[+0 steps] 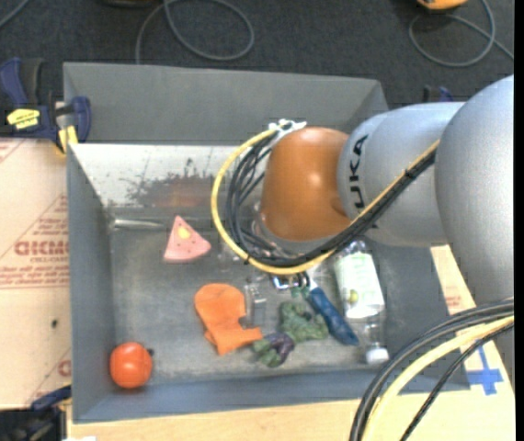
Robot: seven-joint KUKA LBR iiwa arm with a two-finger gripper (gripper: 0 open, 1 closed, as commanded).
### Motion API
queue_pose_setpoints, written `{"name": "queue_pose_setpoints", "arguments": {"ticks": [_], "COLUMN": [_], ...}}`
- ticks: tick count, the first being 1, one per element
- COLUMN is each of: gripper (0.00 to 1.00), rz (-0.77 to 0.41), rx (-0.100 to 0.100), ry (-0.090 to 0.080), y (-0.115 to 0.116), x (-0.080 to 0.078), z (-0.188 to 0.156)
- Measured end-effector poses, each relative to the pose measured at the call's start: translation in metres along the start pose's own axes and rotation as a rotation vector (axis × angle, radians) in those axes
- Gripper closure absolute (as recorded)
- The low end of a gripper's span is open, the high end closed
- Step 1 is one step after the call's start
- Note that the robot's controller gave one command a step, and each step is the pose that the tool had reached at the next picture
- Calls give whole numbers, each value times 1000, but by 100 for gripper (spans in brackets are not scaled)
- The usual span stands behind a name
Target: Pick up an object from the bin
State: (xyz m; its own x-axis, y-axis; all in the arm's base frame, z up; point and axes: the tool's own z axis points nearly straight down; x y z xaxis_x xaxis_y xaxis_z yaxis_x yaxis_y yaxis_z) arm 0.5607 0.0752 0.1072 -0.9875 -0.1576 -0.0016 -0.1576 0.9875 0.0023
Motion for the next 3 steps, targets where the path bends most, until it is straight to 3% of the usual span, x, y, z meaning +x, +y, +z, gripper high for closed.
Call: {"name": "queue_pose_setpoints", "arguments": {"ticks": [1,2,3], "gripper": [100,100,100], "rz": [-17,-16,-27], "rx": [2,2,3], "ry": [-12,-12,-12], "y": [-12,-12,-11], "x": [22,22,20], "z": [32,32,-164]}}
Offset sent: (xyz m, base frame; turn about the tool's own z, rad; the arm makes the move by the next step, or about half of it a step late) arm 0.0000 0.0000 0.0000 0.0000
